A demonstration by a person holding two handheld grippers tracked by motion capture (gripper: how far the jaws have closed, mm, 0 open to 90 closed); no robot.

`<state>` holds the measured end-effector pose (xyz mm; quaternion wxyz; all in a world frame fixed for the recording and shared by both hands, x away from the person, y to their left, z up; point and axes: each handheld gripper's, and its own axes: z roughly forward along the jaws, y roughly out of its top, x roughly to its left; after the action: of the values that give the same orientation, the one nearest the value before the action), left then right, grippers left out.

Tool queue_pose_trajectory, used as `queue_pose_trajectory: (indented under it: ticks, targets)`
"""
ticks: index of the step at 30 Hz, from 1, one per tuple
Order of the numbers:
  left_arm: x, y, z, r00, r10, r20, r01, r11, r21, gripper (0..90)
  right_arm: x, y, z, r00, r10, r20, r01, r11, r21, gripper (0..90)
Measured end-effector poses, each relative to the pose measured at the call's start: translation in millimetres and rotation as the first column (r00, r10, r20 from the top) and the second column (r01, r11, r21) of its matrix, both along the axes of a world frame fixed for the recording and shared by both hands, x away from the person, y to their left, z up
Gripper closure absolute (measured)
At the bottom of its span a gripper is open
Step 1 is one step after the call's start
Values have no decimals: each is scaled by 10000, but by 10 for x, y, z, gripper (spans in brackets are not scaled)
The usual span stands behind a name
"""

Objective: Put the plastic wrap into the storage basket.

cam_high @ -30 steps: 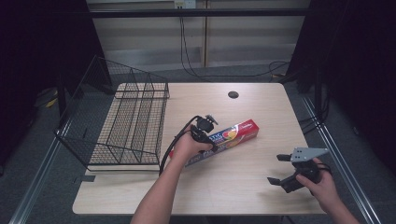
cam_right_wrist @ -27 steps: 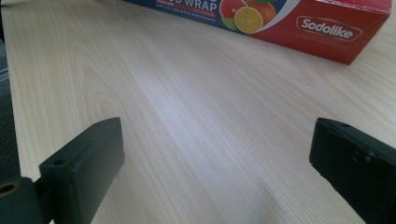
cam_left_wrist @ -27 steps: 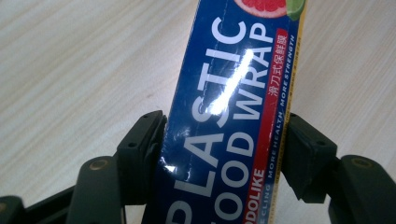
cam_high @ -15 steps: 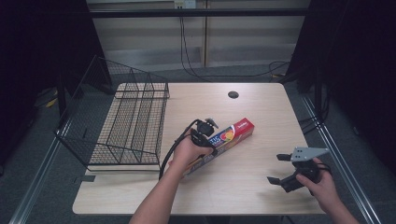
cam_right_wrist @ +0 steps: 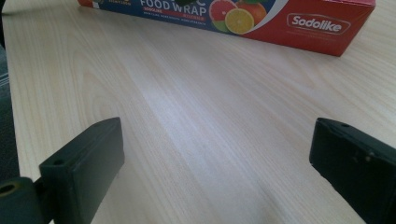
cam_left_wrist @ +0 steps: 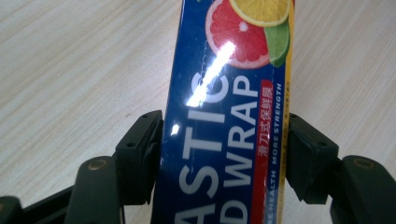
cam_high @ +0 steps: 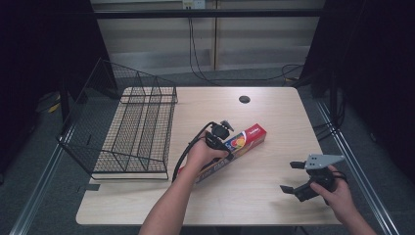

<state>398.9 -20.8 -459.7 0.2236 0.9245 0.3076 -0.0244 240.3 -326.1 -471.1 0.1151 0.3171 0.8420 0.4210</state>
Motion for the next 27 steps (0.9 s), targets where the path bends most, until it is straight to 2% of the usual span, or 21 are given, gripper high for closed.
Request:
queue_pose_trajectory:
  ticks: [3, 7, 8, 13, 14, 15, 20, 25, 27]
  targets:
    - [9, -26, 1, 10000, -12, -26, 12, 9999, 118, 371, 0, 0, 0, 10000, 8, 1, -8, 10000, 15, 30]
    - [-1, -93, 55, 9993, -372, 42, 367, 9956, 860, 418, 2, 2, 7, 10000, 25, 15, -25, 10000, 12, 30]
    - [-6, -103, 58, 9997, -186, -135, 197, 9966, 803, 418, 2, 2, 7, 10000, 25, 15, -25, 10000, 12, 30]
    - [-26, -122, 97, 9975, 91, -705, -41, 9975, 708, 435, 4, -14, 6, 10000, 42, 0, -42, 10000, 76, 29]
    - [-26, -122, 97, 9975, 91, -705, -41, 9975, 708, 436, 4, -14, 6, 10000, 42, 0, -42, 10000, 76, 29]
    - [-15, -112, 125, 9961, -33, -884, 99, 9971, 750, 436, 4, -17, 7, 10000, 30, 24, -30, 10000, 71, 30]
    - [-10, -80, 279, 9954, -12, -954, 102, 9956, 935, 439, 0, -28, 15, 10000, -35, 32, 35, 9999, 122, 30]
    - [3, -12, 442, 9940, 349, -1038, -288, 9978, 597, 441, -3, -21, 21, 10000, -43, 57, 42, 9999, 102, 30]
    - [15, 16, 503, 9927, 470, -1112, -403, 9973, 612, 441, -4, -19, 22, 10000, -4, 73, 4, 9999, 115, 29]
